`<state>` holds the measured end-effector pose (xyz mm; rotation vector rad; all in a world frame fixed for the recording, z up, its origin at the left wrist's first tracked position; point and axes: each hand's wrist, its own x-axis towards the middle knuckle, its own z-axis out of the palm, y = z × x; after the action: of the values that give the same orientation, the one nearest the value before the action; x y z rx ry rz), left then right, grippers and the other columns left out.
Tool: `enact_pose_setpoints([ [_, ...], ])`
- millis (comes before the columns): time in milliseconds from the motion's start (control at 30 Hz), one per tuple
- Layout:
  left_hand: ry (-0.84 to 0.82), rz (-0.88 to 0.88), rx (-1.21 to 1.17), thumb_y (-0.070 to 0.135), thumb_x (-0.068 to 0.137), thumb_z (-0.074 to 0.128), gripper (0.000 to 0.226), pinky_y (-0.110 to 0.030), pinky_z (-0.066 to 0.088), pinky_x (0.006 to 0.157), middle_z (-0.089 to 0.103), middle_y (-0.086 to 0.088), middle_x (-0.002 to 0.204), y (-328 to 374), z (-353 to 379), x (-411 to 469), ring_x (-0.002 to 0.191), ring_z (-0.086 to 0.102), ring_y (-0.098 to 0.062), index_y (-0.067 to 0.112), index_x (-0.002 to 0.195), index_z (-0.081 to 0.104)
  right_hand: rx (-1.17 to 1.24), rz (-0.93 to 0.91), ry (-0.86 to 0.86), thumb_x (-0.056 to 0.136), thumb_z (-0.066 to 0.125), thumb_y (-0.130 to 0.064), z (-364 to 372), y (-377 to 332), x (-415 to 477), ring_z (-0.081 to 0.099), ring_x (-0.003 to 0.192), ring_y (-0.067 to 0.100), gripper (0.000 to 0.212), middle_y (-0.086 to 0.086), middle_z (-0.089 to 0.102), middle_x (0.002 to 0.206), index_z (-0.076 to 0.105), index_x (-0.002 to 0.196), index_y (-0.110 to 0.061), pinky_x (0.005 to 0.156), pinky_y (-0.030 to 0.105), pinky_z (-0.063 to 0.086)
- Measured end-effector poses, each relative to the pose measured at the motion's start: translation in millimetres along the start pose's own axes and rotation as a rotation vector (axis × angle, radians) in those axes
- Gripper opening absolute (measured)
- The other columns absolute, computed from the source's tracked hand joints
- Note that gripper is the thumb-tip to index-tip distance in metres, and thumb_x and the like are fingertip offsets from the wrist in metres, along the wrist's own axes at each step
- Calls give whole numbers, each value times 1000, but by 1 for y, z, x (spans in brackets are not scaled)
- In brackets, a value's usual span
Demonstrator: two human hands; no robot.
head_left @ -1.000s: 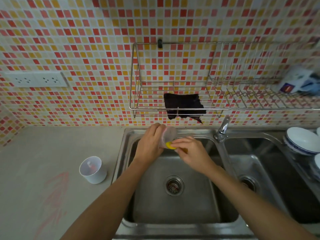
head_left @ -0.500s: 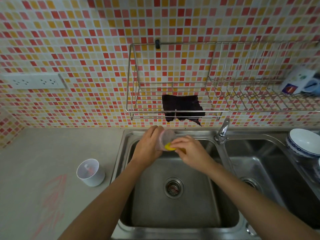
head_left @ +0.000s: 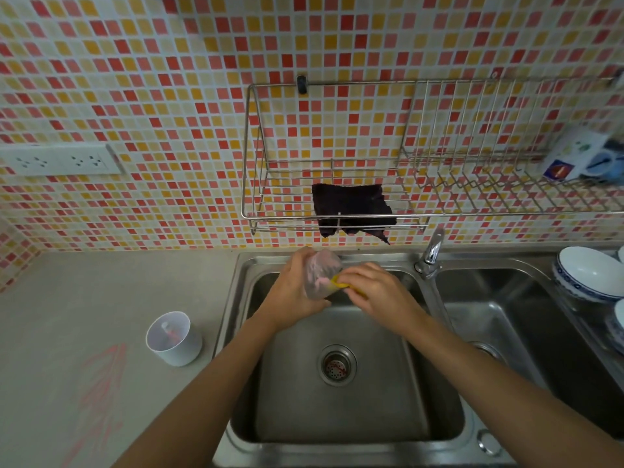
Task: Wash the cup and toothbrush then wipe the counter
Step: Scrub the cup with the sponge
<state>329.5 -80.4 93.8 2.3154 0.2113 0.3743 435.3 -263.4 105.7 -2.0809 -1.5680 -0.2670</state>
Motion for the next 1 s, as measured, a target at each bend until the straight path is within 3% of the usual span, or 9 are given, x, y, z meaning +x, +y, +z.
enact_pose_setpoints([
  [167,137,11,57,41,59,88,94,-20,44,90,41,1,129,2,3,-3,112,45,-7,16,132,36,111,63,9,86,67,-11,-7,-9,5,60,103,10,25,-3,69,110,70,111,-16,93,23,46],
  [300,184,95,402,51,62,79,80,-29,34,88,47,5,126,0,-5,-2,116,41,-16,24,129,43,345,203,-46,87,61,-6,-7,-20,2,63,105,3,32,-5,70,114,70,114,-18,94,17,47],
  [400,108,137,504,47,67,75,76,-28,26,87,46,6,134,3,-11,-3,122,41,-18,27,133,42,198,79,-160,83,64,-1,-8,-16,4,61,103,8,35,-6,71,111,70,113,-19,94,17,44],
  [500,11,129,512,40,67,74,78,-31,34,95,44,6,137,3,-14,-1,127,40,-19,28,135,39,-103,-142,-150,67,77,2,-6,0,9,62,94,19,41,-7,73,103,75,102,-20,83,33,52],
  [567,-16,124,517,42,67,73,80,-37,38,100,44,6,139,0,-15,0,128,40,-19,28,137,38,-197,-157,-126,64,79,0,-3,3,10,61,95,21,43,-8,72,104,75,102,-20,82,36,52],
  [733,-9,158,531,41,72,71,69,-33,42,94,51,5,131,-2,-13,3,119,46,-18,26,132,42,282,209,-78,82,64,2,10,-26,-5,60,99,14,35,-3,72,105,73,107,-20,89,25,49],
  [800,-34,186,532,40,71,72,68,-33,42,95,53,4,129,0,-10,4,117,47,-18,25,130,43,225,168,-134,82,64,0,4,-21,-3,58,96,10,34,-5,72,103,73,107,-22,87,22,48],
  [933,-74,202,534,39,68,74,72,-38,42,98,52,5,130,5,-6,8,119,47,-18,26,131,42,-146,-92,-150,73,72,-1,-1,0,2,54,92,15,39,-11,73,101,73,107,-21,83,34,49],
  [1000,-78,189,525,39,69,73,70,-36,42,98,52,5,129,5,-5,10,119,47,-17,27,130,41,-52,-27,-149,76,71,-3,1,-5,-3,55,93,15,35,-10,72,101,73,107,-21,83,33,50],
])
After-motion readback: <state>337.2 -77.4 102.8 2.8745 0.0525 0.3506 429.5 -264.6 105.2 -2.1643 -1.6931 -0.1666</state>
